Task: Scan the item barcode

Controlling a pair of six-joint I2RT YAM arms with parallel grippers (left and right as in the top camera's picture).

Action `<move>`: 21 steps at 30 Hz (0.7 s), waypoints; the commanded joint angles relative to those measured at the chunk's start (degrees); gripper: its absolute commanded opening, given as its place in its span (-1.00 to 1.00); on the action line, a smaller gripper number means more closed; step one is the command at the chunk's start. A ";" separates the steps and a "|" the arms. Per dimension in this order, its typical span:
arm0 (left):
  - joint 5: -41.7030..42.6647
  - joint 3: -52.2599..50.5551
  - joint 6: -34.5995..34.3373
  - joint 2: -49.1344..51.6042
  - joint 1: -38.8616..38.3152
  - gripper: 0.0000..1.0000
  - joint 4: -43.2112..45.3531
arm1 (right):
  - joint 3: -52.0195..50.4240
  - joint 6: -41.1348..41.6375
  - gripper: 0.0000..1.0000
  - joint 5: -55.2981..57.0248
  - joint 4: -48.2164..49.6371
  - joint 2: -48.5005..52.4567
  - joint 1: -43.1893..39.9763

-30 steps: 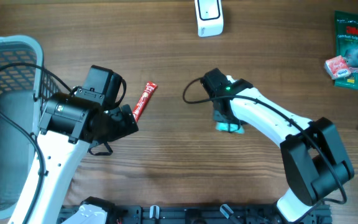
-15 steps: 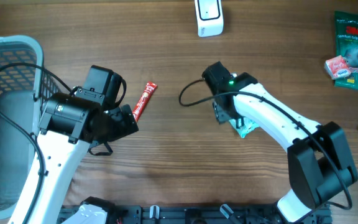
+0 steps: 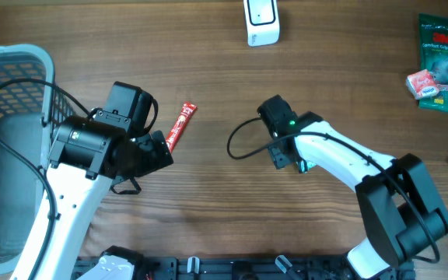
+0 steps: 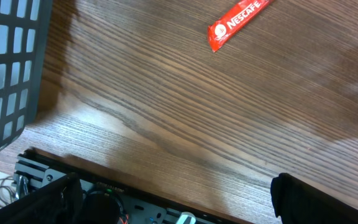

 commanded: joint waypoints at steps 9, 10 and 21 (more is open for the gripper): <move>0.26 0.09 0.90 -0.42 0.20 1.00 -0.02 | -7.89 -3.21 -0.76 -9.25 5.11 1.16 -1.36; 0.26 0.11 0.90 -0.42 0.20 1.00 -0.02 | -7.87 -3.21 -0.91 -11.96 5.33 1.14 -1.36; 0.26 0.09 0.90 -0.42 0.20 1.00 -0.02 | 3.39 -10.99 -0.91 -79.10 -1.79 -1.97 -9.20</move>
